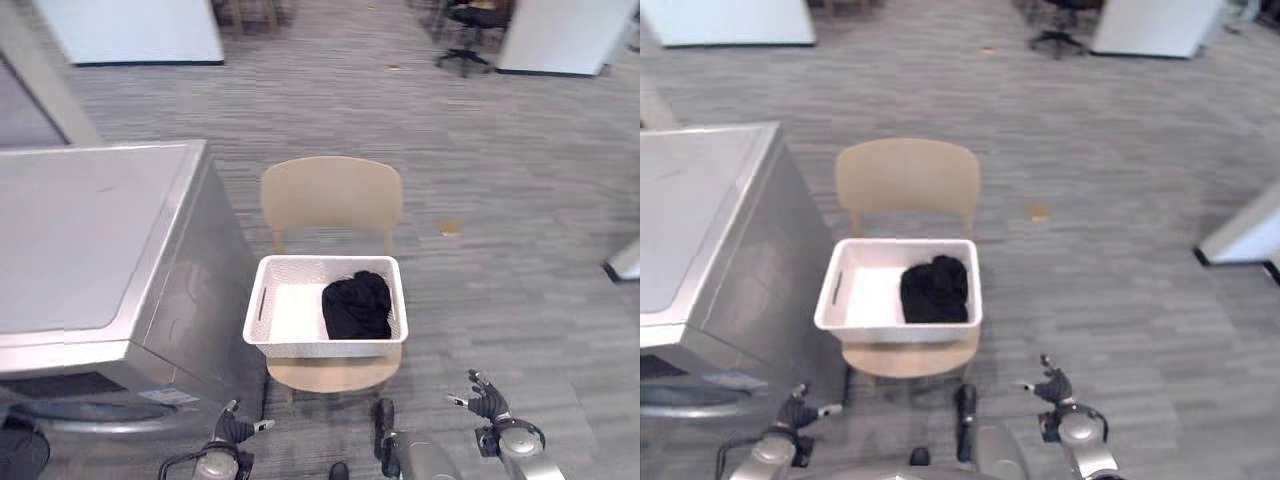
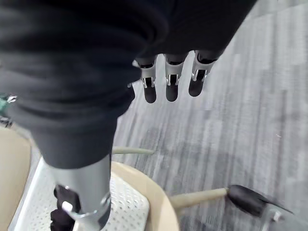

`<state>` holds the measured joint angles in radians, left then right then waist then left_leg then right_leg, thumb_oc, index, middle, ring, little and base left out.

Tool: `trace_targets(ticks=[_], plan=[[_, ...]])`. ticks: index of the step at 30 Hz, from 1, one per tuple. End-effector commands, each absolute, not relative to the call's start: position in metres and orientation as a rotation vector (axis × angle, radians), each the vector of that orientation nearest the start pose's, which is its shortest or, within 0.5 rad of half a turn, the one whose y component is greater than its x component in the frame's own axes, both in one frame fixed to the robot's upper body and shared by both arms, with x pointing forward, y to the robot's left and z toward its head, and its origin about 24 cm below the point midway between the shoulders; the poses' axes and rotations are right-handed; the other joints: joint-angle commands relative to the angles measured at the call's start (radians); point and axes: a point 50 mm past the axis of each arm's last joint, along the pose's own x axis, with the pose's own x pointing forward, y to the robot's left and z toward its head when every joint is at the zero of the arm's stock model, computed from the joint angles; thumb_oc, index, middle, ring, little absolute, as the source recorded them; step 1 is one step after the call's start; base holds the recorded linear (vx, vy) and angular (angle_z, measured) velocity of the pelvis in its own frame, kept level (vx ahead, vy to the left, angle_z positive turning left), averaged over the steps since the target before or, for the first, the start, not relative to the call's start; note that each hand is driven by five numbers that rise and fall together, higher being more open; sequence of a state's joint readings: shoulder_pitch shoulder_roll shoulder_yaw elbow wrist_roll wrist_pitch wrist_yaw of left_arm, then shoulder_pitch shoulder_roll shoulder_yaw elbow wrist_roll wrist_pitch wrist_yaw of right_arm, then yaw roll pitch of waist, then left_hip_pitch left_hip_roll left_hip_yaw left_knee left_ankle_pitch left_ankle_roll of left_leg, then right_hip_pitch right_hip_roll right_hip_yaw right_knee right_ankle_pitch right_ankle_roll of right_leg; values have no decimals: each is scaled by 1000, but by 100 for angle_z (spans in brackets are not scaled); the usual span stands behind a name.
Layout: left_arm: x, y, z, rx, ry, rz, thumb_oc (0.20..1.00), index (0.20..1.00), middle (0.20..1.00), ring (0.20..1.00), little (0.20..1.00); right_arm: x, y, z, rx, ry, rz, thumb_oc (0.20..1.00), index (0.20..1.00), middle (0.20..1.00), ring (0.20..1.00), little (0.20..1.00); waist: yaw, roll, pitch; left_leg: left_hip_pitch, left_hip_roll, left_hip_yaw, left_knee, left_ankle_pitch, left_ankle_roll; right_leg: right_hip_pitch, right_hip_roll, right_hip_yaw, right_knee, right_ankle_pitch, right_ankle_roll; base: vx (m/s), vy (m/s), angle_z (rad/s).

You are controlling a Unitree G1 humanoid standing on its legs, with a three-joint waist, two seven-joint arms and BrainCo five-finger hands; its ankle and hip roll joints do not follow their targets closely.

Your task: Grab the laundry basket,head to the washer,open it,put in the laundry and shut it.

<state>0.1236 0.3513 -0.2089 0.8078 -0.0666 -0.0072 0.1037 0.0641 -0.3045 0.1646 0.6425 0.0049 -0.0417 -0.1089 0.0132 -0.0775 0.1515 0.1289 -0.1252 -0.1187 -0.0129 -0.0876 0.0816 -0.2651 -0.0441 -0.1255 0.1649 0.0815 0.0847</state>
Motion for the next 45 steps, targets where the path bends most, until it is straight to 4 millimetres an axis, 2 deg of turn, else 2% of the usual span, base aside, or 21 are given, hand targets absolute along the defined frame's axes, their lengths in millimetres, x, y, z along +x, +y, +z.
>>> trace_targets(ticks=[1,4,7,9,12,14,17,20,21,22,24,26,28,34,36,37,38,42,43,44,45], plan=[[158,248,-112,433,801,53,1000,1000,1000,1000,1000,211,-233,-60,-541,468,8,1000,1000,1000,1000,1000,-15,32,34,-92,27,41,20,105,-82,150,45,27,-67,-17,23,64,-41,30],[160,246,-110,435,788,42,1000,1000,1000,1000,1000,226,-237,-37,-655,360,41,1000,1000,1000,1000,1000,0,25,34,-130,19,54,121,71,-109,187,34,11,-107,-15,13,61,-49,26],[163,247,-108,442,774,38,1000,1000,1000,1000,1000,238,-237,-13,-731,255,75,1000,1000,1000,1000,1000,13,17,44,-195,50,111,191,72,-130,218,16,-20,-122,-32,5,29,15,39],[164,247,-108,450,775,31,1000,1000,1000,1000,1000,244,-236,-2,-796,205,100,1000,1000,1000,1000,1000,20,6,47,-234,91,151,187,76,-128,235,-4,-39,-131,-43,9,57,54,52],[160,252,-107,461,777,47,1000,1000,1000,1000,1000,255,-230,18,-867,107,134,1000,1000,1000,1000,1000,47,-6,39,-289,136,152,160,123,-140,250,-20,-33,-137,-61,19,134,77,43],[156,256,-109,463,793,54,1000,1000,1000,1000,1000,258,-229,24,-931,79,162,1000,1000,1000,1000,1000,51,-1,29,-261,139,160,132,123,-134,248,-25,-42,-124,-77,18,119,102,-17],[154,255,-110,485,802,32,1000,1000,1000,1000,1000,263,-226,27,-1005,63,196,1000,1000,1000,1000,1000,47,7,22,-240,129,156,74,131,-123,239,-37,-49,-112,-77,24,84,134,22],[156,260,-107,498,787,36,1000,1000,1000,1000,1000,273,-218,31,-1073,27,229,1000,1000,1000,1000,1000,62,9,24,-227,119,171,52,131,-116,234,-47,-47,-105,-76,32,45,120,11],[162,263,-103,505,766,47,1000,1000,1000,1000,1000,284,-212,35,-1128,3,241,1000,1000,1000,1000,1000,78,9,37,-239,114,173,50,132,-112,213,-51,-45,-99,-72,35,-32,71,-15],[163,263,-103,504,765,49,1000,1000,1000,1000,1000,285,-212,35,-1128,0,242,1000,1000,1000,1000,1000,77,8,37,-241,115,174,51,132,-111,210,-51,-44,-98,-72,36,-121,77,-17],[175,265,-95,508,718,67,1000,1000,1000,1000,1000,300,-203,40,-1196,-27,254,1000,1000,1000,1000,1000,97,10,68,-282,108,171,52,137,-107,163,-57,-43,-90,-60,39,-141,44,-10],[180,266,-93,503,701,75,1000,1000,1000,1000,1000,305,-201,37,-1225,-17,262,1000,1000,1000,1000,1000,102,12,79,-305,107,172,55,140,-106,141,-60,-45,-86,-54,39,-127,31,8],[191,265,-86,492,658,95,1000,1000,1000,1000,1000,322,-198,38,-1294,-4,248,1000,1000,1000,1000,1000,116,18,114,-356,102,167,58,152,-105,84,-68,-42,-80,-33,43,-203,63,13],[208,256,-80,456,599,118,1000,1000,1000,1000,1000,345,-205,37,-1405,86,194,1000,1000,1000,1000,1000,145,29,161,-440,97,163,61,180,-109,7,-81,-52,-74,-9,42,-107,37,10],[221,248,-73,428,551,125,1000,1000,1000,1000,1000,356,-220,39,-1471,163,127,1000,1000,1000,1000,1000,166,41,194,-485,94,156,63,197,-114,-36,-86,-61,-68,4,42,-103,18,9],[221,248,-73,427,550,126,1000,1000,1000,1000,1000,356,-219,40,-1471,161,126,1000,1000,1000,1000,1000,166,41,194,-488,94,156,64,197,-114,-39,-86,-61,-67,4,41,-122,28,12],[229,244,-69,407,525,128,1000,1000,1000,1000,1000,360,-228,42,-1479,211,82,1000,1000,1000,1000,1000,177,49,214,-513,93,150,65,208,-116,-62,-89,-65,-67,11,43,-64,11,4],[240,234,-63,387,490,114,1000,1000,1000,1000,1000,365,-226,46,-1416,226,44,1000,1000,1000,1000,1000,189,55,237,-547,90,143,68,221,-121,-91,-88,-67,-69,18,43,-53,-8,6],[240,232,-63,388,488,109,1000,1000,1000,1000,1000,367,-221,48,-1395,212,48,686,686,686,686,686,190,54,240,-548,90,140,68,221,-121,-91,-88,-68,-70,19,44,-3,-10,13],[240,232,-63,388,488,109,1000,1000,1000,1000,1000,367,-221,48,-1395,212,48,686,686,686,686,686,190,54,240,-548,90,140,68,221,-121,-91,-88,-69,-70,19,44,5,-13,13],[240,232,-64,388,495,109,1000,1000,1000,1000,1000,369,-214,52,-1373,177,56,401,401,401,401,401,190,49,243,-549,91,139,70,220,-122,-88,-88,-70,-74,19,45,9,-25,11]])
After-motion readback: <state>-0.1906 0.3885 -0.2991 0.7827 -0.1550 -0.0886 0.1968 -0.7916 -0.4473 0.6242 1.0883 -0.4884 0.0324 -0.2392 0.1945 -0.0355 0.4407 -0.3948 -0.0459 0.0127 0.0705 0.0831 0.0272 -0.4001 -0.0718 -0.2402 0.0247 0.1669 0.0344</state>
